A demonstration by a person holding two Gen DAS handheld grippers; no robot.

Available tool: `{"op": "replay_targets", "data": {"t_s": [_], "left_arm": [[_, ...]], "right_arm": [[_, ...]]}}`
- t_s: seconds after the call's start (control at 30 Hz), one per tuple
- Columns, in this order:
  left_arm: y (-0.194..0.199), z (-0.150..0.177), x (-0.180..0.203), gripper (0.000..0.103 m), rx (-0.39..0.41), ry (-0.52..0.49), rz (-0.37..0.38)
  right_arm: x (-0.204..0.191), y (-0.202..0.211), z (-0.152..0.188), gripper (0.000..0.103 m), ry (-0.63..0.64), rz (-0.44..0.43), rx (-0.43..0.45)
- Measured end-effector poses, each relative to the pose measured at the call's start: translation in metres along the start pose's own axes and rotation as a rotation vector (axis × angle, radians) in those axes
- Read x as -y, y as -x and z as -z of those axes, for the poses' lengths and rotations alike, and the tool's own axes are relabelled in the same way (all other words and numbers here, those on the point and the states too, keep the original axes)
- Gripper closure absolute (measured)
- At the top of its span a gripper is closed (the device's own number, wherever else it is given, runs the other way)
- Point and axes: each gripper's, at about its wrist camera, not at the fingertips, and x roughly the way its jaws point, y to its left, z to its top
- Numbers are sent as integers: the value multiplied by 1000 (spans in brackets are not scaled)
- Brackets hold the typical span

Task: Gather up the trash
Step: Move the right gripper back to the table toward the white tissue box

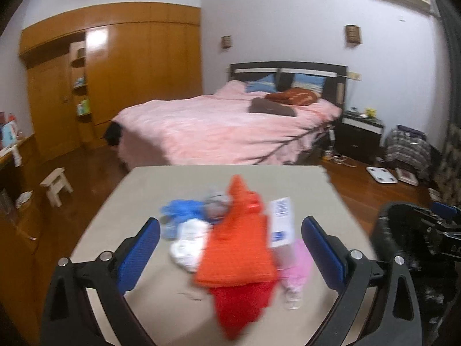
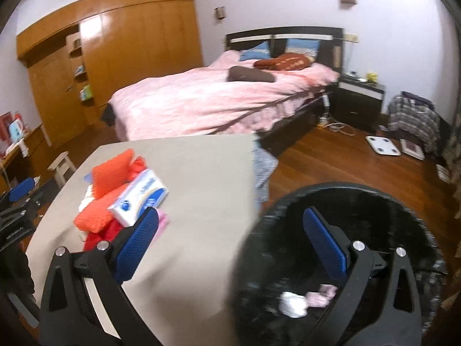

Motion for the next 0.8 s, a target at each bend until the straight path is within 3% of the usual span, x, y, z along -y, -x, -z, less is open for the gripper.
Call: {"op": "replay_targets", "data": {"t_s": [0.5,0.8], "left_arm": [[-30,25,-71,7,-67,69,-109],[-41,30,-83,7,-90,100,-116]], "right_arm": [[-108,-78,8,5,147,-109,-95],[-135,-107,12,6,184,-113,-125]]}}
